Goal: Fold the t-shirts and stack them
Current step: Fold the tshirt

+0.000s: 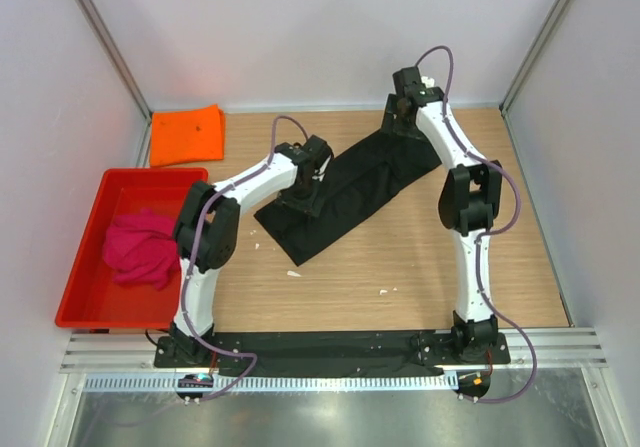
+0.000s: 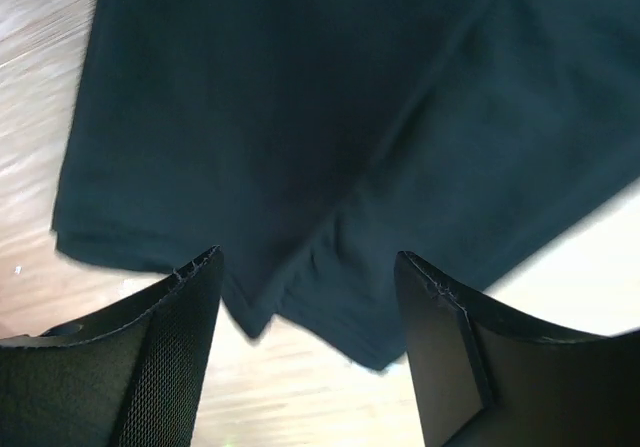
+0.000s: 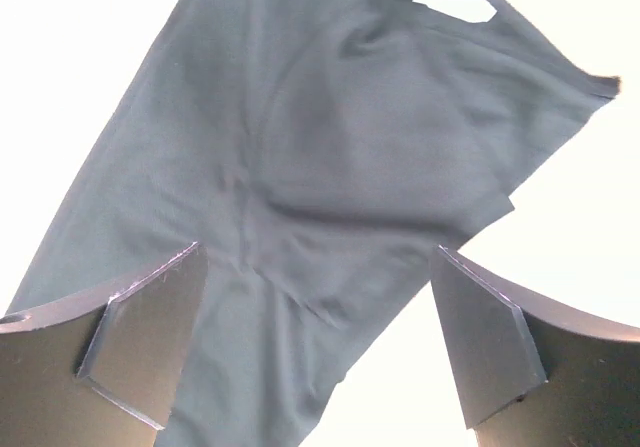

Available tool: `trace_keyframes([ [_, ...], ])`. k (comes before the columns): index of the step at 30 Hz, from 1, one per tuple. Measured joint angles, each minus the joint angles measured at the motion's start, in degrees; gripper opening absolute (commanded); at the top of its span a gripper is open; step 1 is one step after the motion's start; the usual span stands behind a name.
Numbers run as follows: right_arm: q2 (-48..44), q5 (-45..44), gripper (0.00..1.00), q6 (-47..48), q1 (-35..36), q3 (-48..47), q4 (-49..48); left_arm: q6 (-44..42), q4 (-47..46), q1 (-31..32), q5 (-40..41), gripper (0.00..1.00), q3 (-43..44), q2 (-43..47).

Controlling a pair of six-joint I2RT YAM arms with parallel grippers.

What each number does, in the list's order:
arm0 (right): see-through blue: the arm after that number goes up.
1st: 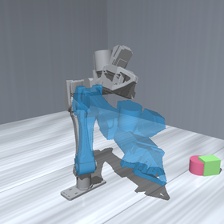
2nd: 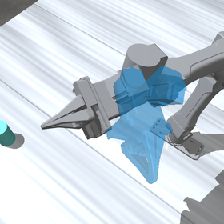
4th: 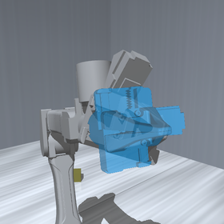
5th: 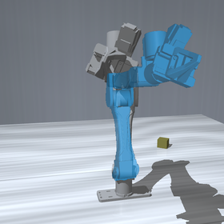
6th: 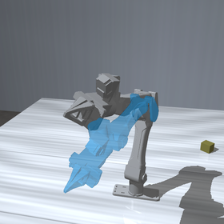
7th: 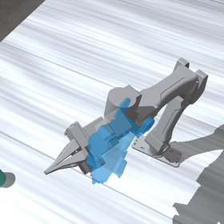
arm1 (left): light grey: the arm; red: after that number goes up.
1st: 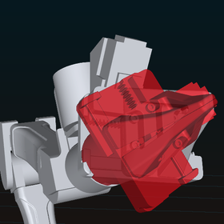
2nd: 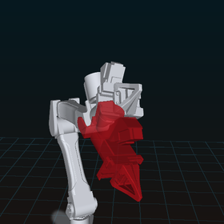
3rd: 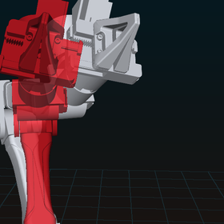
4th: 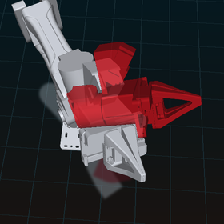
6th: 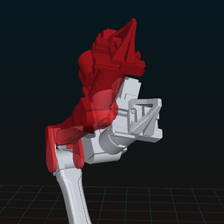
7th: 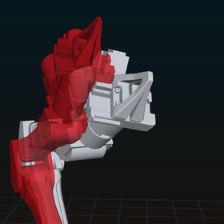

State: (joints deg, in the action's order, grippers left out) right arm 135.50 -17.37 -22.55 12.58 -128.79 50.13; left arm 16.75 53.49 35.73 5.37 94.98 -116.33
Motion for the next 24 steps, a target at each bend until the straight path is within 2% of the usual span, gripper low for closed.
trace_keyframes([
  [6, -11.5, -2.3, 1.0, 0.2, -0.8, 5.1, 3.2, -1.6, 1.5, 0.0, -0.7, 0.68, 1.3, -7.7],
  [9, -18.8, -3.3, 1.0, 0.2, -1.1, 12.0, 3.0, -0.8, 1.7, -0.1, -3.2, 0.66, 0.9, -7.9],
  [12, -22.0, -4.6, 1.0, 0.1, -1.1, 16.2, 2.5, 0.7, 0.3, 0.0, -4.6, 0.66, -2.7, -5.6],
  [18, -20.9, -4.9, 1.0, 0.2, -1.1, 21.7, -1.4, 5.7, 1.0, 2.9, -10.1, 0.66, -8.0, -2.3],
  [21, -17.8, -3.3, 1.0, 0.2, -1.0, 21.6, -3.8, 10.2, 0.7, 7.0, -17.8, 0.68, -7.8, -2.3],
  [23, -15.1, -2.1, 1.0, 0.4, -0.7, 20.9, -5.1, 13.2, -0.1, 10.1, -23.8, 0.71, -6.3, -2.6],
  [24, -13.7, -1.7, 1.0, 0.8, -0.5, 20.3, -5.5, 15.0, -1.6, 12.0, -27.9, 0.81, -5.0, -2.9],
])
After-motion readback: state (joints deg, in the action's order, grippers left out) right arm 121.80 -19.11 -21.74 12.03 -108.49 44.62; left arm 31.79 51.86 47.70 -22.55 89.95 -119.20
